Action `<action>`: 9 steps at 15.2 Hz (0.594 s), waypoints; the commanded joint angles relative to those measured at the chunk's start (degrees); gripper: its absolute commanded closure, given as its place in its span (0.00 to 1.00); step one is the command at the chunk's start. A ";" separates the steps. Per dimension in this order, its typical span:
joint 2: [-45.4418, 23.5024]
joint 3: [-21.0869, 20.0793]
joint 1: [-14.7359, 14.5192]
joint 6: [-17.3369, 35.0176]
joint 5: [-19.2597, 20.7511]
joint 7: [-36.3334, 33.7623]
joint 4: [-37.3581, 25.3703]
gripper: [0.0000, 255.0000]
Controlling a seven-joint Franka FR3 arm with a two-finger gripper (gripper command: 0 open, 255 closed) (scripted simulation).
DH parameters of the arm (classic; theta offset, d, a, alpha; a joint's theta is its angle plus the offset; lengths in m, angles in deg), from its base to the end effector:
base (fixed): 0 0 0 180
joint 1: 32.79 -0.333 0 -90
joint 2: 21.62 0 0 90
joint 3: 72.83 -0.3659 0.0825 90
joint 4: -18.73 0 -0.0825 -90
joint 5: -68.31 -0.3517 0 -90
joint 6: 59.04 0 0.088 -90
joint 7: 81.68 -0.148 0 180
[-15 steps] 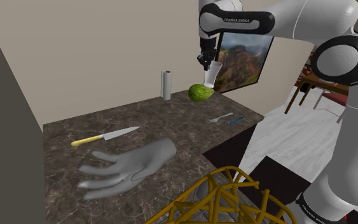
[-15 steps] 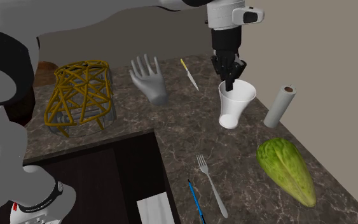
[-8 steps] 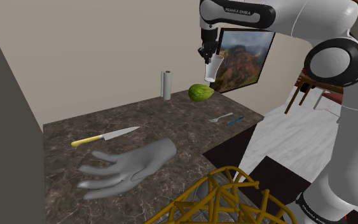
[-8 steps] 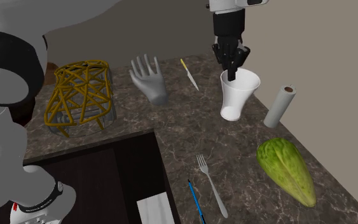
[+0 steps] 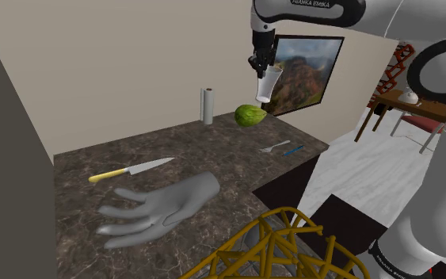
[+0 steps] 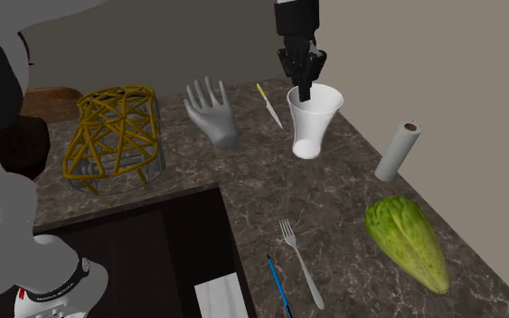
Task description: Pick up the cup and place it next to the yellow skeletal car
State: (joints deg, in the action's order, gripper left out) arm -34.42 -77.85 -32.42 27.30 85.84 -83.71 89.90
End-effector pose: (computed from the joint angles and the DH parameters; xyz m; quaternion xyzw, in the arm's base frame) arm 0.5979 -0.0052 0.6529 0.9896 0.0084 0.0288 0.1408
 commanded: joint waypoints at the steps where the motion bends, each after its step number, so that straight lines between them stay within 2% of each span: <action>1: 3.92 -0.71 -0.89 1.11 -0.16 -2.14 5.57 1.00; 9: 16.06 -4.46 -4.82 1.32 -1.50 -10.37 20.16 1.00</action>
State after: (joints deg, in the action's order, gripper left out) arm -19.75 -81.87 -36.81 28.64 84.56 -93.07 108.43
